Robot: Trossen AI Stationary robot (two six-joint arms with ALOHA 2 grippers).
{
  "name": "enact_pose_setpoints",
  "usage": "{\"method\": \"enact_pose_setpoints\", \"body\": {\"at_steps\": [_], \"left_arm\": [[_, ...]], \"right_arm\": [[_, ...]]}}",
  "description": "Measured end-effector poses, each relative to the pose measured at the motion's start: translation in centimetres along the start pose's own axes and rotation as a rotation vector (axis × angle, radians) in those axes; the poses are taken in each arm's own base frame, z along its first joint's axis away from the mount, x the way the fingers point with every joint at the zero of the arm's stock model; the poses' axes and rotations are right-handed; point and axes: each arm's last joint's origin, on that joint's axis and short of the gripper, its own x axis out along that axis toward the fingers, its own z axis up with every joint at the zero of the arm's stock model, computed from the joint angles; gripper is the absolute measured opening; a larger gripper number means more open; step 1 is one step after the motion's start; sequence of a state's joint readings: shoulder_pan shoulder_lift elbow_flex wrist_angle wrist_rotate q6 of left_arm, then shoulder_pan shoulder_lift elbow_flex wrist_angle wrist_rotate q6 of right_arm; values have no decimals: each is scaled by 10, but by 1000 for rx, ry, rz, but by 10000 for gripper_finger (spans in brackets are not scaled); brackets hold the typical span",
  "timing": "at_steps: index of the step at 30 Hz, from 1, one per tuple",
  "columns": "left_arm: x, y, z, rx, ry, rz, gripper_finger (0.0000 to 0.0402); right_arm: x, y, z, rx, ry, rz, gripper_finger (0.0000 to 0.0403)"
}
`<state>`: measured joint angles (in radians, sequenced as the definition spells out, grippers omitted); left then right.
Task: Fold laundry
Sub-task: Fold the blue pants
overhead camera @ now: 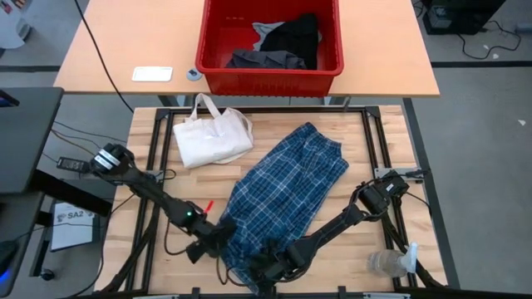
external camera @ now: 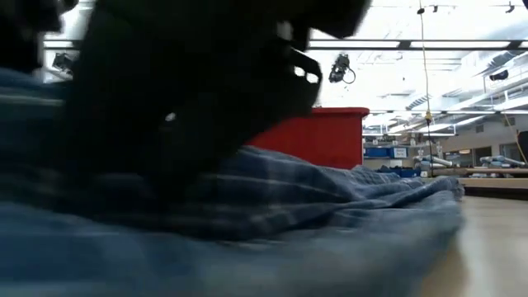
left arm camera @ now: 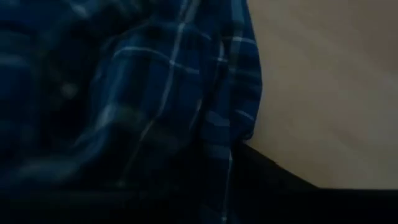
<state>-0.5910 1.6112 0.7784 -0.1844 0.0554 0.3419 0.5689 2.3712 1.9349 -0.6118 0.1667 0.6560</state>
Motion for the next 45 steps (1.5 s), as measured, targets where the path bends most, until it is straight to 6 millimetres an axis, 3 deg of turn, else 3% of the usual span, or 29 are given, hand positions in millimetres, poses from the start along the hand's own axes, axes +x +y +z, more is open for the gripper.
{"method": "enact_pose_setpoints", "body": {"at_steps": [5, 12, 18, 26, 31, 34, 39, 45], "left_arm": [[13, 21, 14, -162, -17, 29, 10], [40, 67, 39, -337, -37, -6, 17], [56, 88, 70, -343, -87, -16, 17], [43, 102, 121, -309, -206, 95, 66], [34, 115, 128, -431, -220, 145, 107], [34, 115, 122, -484, -171, 133, 120], [40, 95, 120, -459, -67, 88, 124], [38, 67, 125, -409, 8, 62, 137]], "right_arm": [[-3, -5, -20, 171, 131, -141, 181], [-13, 16, -52, 263, 192, -216, 180], [-26, 48, -86, 349, 174, -238, 180], [-45, 75, -131, 353, 115, -327, 181], [-58, 84, -158, 298, 104, -386, 184], [-66, 93, -171, 304, 11, -396, 194], [-69, 100, -190, 277, -108, -386, 220], [-71, 106, -196, 195, -88, -351, 272]]}}
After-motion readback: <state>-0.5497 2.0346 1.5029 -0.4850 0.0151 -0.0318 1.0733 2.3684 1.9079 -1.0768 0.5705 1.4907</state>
